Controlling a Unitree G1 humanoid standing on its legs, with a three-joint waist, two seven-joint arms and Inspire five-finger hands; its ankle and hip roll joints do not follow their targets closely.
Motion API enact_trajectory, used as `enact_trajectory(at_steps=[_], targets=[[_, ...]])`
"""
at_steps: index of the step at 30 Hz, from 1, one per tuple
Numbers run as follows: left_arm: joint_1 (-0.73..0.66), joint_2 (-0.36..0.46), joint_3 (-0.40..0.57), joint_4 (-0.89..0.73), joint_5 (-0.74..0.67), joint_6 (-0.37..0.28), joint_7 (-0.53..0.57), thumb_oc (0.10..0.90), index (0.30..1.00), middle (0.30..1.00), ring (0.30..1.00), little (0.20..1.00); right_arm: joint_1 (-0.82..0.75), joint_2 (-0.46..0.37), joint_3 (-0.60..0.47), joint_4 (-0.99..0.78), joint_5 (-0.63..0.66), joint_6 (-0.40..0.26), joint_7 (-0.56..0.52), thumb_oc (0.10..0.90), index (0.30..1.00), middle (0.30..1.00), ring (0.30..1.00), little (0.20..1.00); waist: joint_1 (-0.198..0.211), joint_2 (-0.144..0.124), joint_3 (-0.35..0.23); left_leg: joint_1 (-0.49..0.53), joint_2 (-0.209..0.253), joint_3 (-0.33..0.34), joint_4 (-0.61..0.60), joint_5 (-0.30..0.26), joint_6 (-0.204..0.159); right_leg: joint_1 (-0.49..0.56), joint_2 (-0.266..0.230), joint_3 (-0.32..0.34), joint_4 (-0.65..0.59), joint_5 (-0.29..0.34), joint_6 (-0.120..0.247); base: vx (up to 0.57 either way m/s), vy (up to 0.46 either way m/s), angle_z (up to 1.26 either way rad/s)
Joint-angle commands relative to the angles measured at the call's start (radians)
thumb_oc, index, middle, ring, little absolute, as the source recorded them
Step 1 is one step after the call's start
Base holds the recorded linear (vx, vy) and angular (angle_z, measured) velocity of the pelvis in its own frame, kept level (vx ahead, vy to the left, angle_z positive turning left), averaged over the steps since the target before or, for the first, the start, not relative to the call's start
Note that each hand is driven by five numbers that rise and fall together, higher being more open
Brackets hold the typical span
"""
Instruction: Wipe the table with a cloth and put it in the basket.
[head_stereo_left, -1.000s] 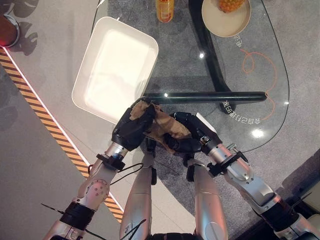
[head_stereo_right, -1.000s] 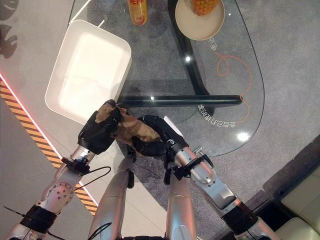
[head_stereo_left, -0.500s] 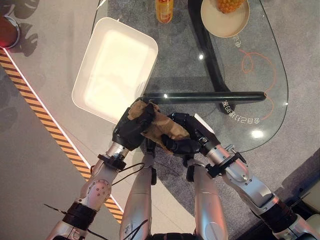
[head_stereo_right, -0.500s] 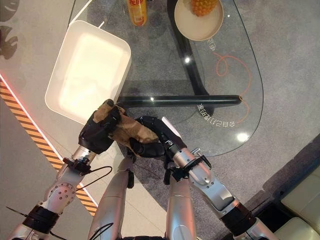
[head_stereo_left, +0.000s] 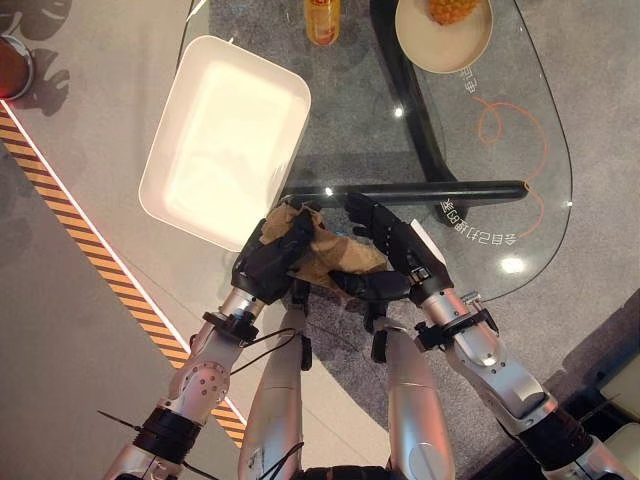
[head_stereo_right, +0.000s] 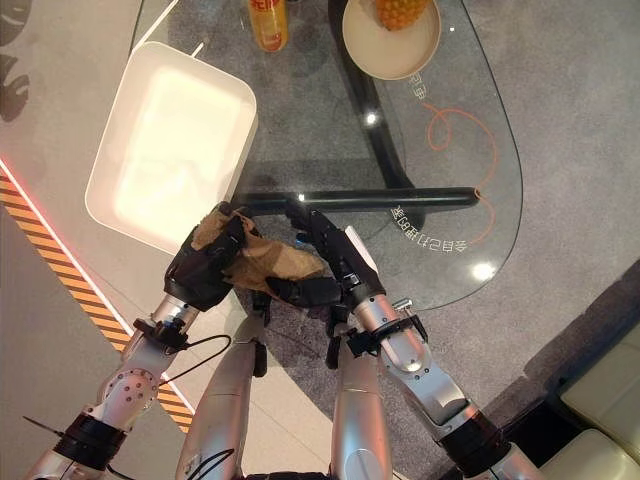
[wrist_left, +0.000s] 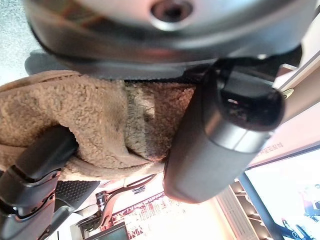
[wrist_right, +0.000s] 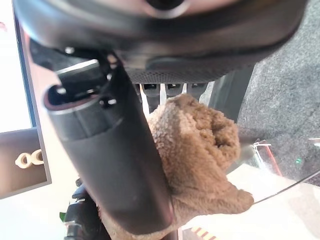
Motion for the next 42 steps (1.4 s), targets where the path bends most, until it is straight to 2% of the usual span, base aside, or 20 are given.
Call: enact_trajectory(at_steps=[1, 5, 10, 13, 15, 21, 24, 25, 29, 37, 42], targets=[[0.076, -0.004, 0.019, -0.169, 0.041, -0.098, -0.085, 0.1, 0.3, 0.3, 0.3, 0.2, -0.017, 0.005, -0.18, -0.131, 0.012, -0.131, -0.102, 0.8, 0.9, 0.9, 0.9, 0.9, 0.009, -0.007, -0.027, 0.014, -0.04, 0.119, 0.139, -0.176, 0.036, 0.022, 0.077, -0.023, -0.154, 0.127, 0.017, 0.0, 0.0, 0.0], [0.082, 0.001, 0.044, -0.167, 0.074, -0.14, -0.067, 0.1, 0.3, 0.3, 0.3, 0.2, 0.005, 0.005, -0.2, -0.133, 0.024, -0.125, -0.098, 0.8, 0.9, 0.9, 0.9, 0.9, 0.007, -0.006, -0.027, 0.016, -0.039, 0.121, 0.138, -0.176, 0.036, 0.023, 0.078, -0.02, -0.155, 0.125, 0.017, 0.0, 0.018, -0.04], [0.081, 0.02, 0.106, -0.167, 0.163, -0.244, 0.011, 0.1, 0.3, 0.3, 0.3, 0.2, 0.036, 0.003, -0.211, -0.127, 0.02, -0.085, -0.054, 0.8, 0.9, 0.9, 0.9, 0.9, 0.005, 0.003, -0.027, 0.008, -0.04, 0.123, 0.14, -0.172, 0.033, 0.014, 0.081, -0.015, -0.149, 0.12, 0.015, 0.0, 0.042, -0.05], [0.073, 0.032, 0.148, -0.164, 0.22, -0.29, 0.116, 0.1, 0.3, 0.3, 0.3, 0.2, 0.046, 0.0, -0.202, -0.114, 0.024, -0.061, -0.03, 0.8, 0.9, 0.9, 0.9, 0.9, 0.006, 0.01, -0.027, 0.002, -0.041, 0.122, 0.143, -0.171, 0.032, 0.011, 0.078, -0.015, -0.147, 0.116, 0.013, 0.01, 0.043, -0.08], [0.067, 0.04, 0.189, -0.16, 0.294, -0.328, 0.223, 0.1, 0.3, 0.3, 0.3, 0.2, 0.053, 0.003, -0.194, -0.11, 0.035, -0.034, -0.005, 0.8, 0.9, 0.9, 0.9, 0.9, 0.008, 0.017, -0.027, -0.008, -0.044, 0.119, 0.151, -0.171, 0.03, 0.003, 0.077, -0.013, -0.142, 0.112, 0.01, 0.01, 0.044, -0.01], [0.08, 0.042, 0.321, -0.167, 0.437, -0.381, 0.389, 0.1, 0.3, 0.3, 0.3, 0.2, 0.089, 0.002, -0.194, -0.105, 0.034, 0.031, 0.029, 0.8, 0.9, 0.9, 0.9, 0.9, 0.014, 0.036, -0.027, -0.022, -0.049, 0.114, 0.157, -0.169, 0.027, -0.005, 0.07, -0.015, -0.135, 0.1, 0.001, 0.01, 0.06, -0.03], [0.086, 0.038, 0.36, -0.182, 0.502, -0.392, 0.435, 0.1, 0.3, 0.3, 0.3, 0.2, 0.109, 0.005, -0.193, -0.097, 0.029, 0.037, 0.042, 0.8, 0.9, 0.9, 0.9, 0.9, 0.016, 0.039, -0.027, -0.026, -0.051, 0.112, 0.16, -0.17, 0.027, -0.008, 0.069, -0.013, -0.131, 0.095, -0.002, 0.02, 0.058, 0.0], [0.082, 0.041, 0.372, -0.19, 0.561, -0.389, 0.474, 0.1, 0.3, 0.3, 0.3, 0.2, 0.112, 0.006, -0.188, -0.091, 0.024, 0.044, 0.045, 0.8, 0.9, 0.9, 0.9, 0.9, 0.017, 0.041, -0.027, -0.031, -0.052, 0.112, 0.165, -0.17, 0.027, -0.013, 0.069, -0.013, -0.127, 0.092, -0.004, 0.02, 0.058, 0.01], [0.043, 0.072, 0.387, -0.187, 0.653, -0.384, 0.575, 0.1, 0.3, 0.3, 0.3, 0.2, 0.089, 0.003, -0.172, -0.074, 0.038, 0.078, 0.037, 0.8, 0.9, 0.9, 0.9, 0.9, 0.019, 0.04, -0.027, -0.045, -0.053, 0.111, 0.174, -0.169, 0.027, -0.021, 0.066, -0.011, -0.125, 0.092, -0.005, 0.02, 0.043, 0.01], [-0.006, 0.137, 0.435, -0.199, 0.737, -0.416, 0.718, 0.1, 0.3, 0.3, 0.3, 0.2, 0.076, -0.012, -0.12, -0.053, 0.033, 0.162, 0.054, 0.8, 0.9, 0.9, 0.9, 0.9, 0.022, 0.04, -0.027, -0.076, -0.054, 0.113, 0.19, -0.168, 0.028, -0.047, 0.065, -0.01, -0.116, 0.09, -0.01, 0.02, 0.036, 0.02], [-0.066, 0.185, 0.449, -0.179, 0.789, -0.383, 0.814, 0.1, 0.3, 0.3, 0.3, 0.2, 0.046, -0.018, -0.058, -0.007, 0.004, 0.229, 0.099, 0.8, 0.9, 0.9, 0.9, 0.9, 0.024, 0.037, -0.027, -0.099, -0.053, 0.116, 0.201, -0.171, 0.026, -0.064, 0.062, -0.013, -0.116, 0.091, -0.013, 0.02, 0.036, 0.01]])
